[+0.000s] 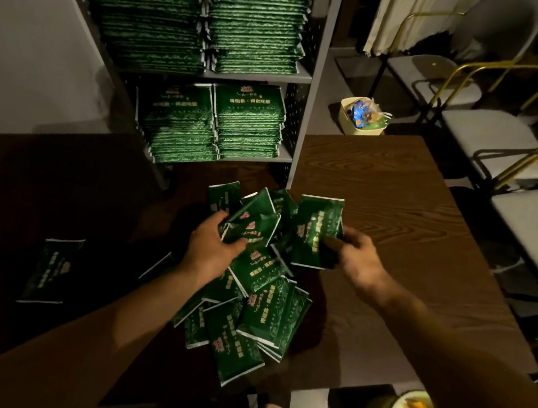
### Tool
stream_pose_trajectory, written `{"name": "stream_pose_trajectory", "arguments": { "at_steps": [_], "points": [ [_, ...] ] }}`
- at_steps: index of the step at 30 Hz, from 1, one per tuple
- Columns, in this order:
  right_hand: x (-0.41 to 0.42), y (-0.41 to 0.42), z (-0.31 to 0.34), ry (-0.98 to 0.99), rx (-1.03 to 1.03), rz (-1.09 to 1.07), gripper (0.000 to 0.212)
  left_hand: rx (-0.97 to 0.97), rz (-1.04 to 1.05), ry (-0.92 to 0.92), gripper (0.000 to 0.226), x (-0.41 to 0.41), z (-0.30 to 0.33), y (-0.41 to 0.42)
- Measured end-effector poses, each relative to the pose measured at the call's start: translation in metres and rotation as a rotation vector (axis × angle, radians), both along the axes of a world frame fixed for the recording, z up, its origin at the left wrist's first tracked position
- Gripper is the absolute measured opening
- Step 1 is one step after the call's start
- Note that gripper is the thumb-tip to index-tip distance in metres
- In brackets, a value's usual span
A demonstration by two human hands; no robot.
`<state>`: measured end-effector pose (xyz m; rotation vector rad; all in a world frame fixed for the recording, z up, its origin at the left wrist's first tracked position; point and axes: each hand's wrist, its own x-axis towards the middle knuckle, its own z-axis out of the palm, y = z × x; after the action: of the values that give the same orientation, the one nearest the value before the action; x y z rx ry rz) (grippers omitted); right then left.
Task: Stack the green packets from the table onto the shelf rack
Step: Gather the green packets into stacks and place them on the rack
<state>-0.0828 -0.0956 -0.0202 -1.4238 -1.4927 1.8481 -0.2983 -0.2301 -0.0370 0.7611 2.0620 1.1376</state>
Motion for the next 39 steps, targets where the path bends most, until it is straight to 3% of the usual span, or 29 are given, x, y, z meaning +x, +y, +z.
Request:
{"name": "stream_pose_trajectory", "arguments": {
  "at_steps": [2, 4, 8, 11, 13, 15, 16, 18, 20, 23, 26, 28, 31, 33, 36, 39],
  "points": [
    [-0.001, 0.004, 0.025, 0.150, -0.243, -0.009, 0.022, 0.047, 0.089, -0.135, 0.034, 0.003, 0.009, 0.002],
    [-0.002, -0.001, 0.035, 0.189, -0.355, 0.084, 0.017, 0.053, 0.107, -0.246, 0.032, 0.009, 0.016, 0.003],
    [-0.010, -0.002, 0.012, 0.116, -0.347, 0.052, 0.027, 0.046, 0.104, -0.603, 0.025, 0.015, 0.026, 0.003],
    [-0.022, -0.001, -0.004, 0.090, -0.320, -0.074, 0.017, 0.087, 0.126, -0.761, 0.018, 0.014, 0.034, -0.003],
    [-0.027, -0.003, -0.008, 0.082, -0.315, -0.112, 0.027, 0.074, 0.053, -0.775, 0.031, 0.011, 0.034, -0.005],
    [-0.031, -0.007, -0.017, 0.105, -0.344, -0.133, 0.044, -0.002, -0.033, -0.692, 0.069, 0.006, 0.029, -0.007],
    [-0.032, -0.010, -0.018, 0.116, -0.349, -0.127, 0.043, -0.032, -0.061, -0.654, 0.071, 0.006, 0.027, -0.007],
    [-0.037, -0.019, -0.012, 0.117, -0.292, -0.042, 0.033, -0.065, -0.080, -0.631, 0.051, 0.004, 0.022, -0.009],
    [-0.041, -0.022, -0.012, 0.102, -0.172, 0.004, 0.038, -0.084, -0.071, -0.615, 0.039, 0.003, 0.018, -0.012],
    [-0.045, -0.016, -0.009, 0.079, -0.076, -0.168, 0.029, -0.078, -0.055, -0.625, 0.044, -0.002, 0.014, -0.017],
    [-0.041, -0.003, -0.012, 0.060, -0.159, -0.248, 0.033, -0.032, 0.010, -0.642, 0.068, -0.010, 0.013, -0.018],
    [-0.040, -0.003, -0.010, 0.035, -0.220, -0.158, 0.038, -0.020, 0.039, -0.636, 0.078, -0.016, 0.013, -0.019],
    [-0.044, -0.008, -0.004, -0.070, -0.159, 0.102, 0.027, -0.024, 0.031, -0.640, 0.059, -0.020, 0.013, -0.018],
    [-0.047, -0.012, 0.002, -0.102, -0.071, 0.280, 0.020, -0.036, 0.004, -0.626, 0.059, -0.020, 0.014, -0.019],
    [-0.050, -0.014, 0.004, -0.117, -0.040, 0.325, 0.033, -0.004, 0.019, -0.648, 0.091, -0.018, 0.020, -0.019],
    [-0.049, -0.015, 0.008, -0.095, -0.046, 0.301, 0.024, 0.069, 0.085, -0.754, 0.112, -0.019, 0.023, -0.021]
  ]
}}
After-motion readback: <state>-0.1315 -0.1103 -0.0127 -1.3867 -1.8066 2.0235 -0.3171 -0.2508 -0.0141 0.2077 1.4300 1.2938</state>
